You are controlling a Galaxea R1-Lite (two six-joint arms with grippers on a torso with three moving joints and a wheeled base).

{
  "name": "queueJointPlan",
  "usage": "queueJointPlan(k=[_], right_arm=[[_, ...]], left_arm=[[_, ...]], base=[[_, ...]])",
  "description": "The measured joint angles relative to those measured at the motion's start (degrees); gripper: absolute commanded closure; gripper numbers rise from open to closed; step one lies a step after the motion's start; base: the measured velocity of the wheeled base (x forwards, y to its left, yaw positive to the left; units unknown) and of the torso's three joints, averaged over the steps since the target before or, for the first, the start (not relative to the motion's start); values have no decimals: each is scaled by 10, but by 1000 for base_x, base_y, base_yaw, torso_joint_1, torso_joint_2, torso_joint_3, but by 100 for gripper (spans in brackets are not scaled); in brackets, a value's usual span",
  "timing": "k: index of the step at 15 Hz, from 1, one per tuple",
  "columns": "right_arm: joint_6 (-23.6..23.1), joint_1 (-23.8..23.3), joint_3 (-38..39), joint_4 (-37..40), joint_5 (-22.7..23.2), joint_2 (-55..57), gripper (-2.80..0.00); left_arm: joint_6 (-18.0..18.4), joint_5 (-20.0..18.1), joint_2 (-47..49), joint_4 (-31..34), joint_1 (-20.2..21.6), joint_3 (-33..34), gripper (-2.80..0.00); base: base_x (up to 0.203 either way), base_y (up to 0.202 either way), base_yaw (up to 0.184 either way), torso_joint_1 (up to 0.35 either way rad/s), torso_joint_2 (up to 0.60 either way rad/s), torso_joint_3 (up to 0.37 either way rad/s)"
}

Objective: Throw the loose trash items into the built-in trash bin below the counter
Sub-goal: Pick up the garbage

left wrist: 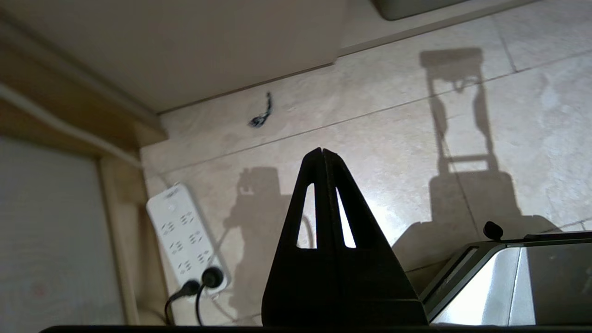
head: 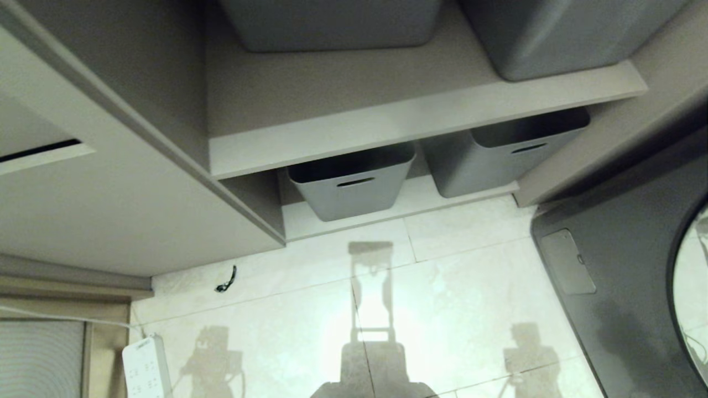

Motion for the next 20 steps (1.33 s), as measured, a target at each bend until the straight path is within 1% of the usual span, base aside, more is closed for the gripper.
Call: queueJointPlan(k=[3,8,11,20], right_arm=[[0,0,0,0,0,0,0],[2,0,0,0,0,0,0],[1,0,0,0,0,0,0],[1,0,0,0,0,0,0]], left_arm=[[0,0,0,0,0,0,0],[5,-4,0,-1,0,0,0],[-7,-1,0,-2,0,0,0],[-7,0,0,-1,0,0,0]], base=[[-1,2,-106,1,4,2],[0,0,0,0,0,0],[0,0,0,0,0,0],[0,0,0,0,0,0]])
